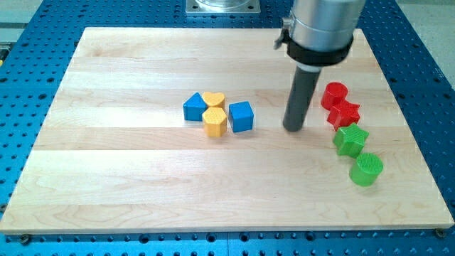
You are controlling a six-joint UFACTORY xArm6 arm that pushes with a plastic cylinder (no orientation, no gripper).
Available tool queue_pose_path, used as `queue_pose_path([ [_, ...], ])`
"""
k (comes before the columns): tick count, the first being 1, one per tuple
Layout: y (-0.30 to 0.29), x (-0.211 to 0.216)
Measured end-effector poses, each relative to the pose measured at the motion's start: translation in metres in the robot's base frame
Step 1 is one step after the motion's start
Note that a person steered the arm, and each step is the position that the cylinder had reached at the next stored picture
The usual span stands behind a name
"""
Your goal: Push the cube into the triangle
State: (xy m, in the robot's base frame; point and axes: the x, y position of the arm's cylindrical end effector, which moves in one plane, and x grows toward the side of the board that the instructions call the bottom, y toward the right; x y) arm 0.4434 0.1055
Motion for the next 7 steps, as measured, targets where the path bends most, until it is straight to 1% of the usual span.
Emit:
queue_pose_path([
  [1, -0.016, -0.032],
  [2, -0.026, -0.035],
  [3, -0.059, -0.015],
  [4, -0.076, 0.016],
  [7, -0.100, 0.101],
])
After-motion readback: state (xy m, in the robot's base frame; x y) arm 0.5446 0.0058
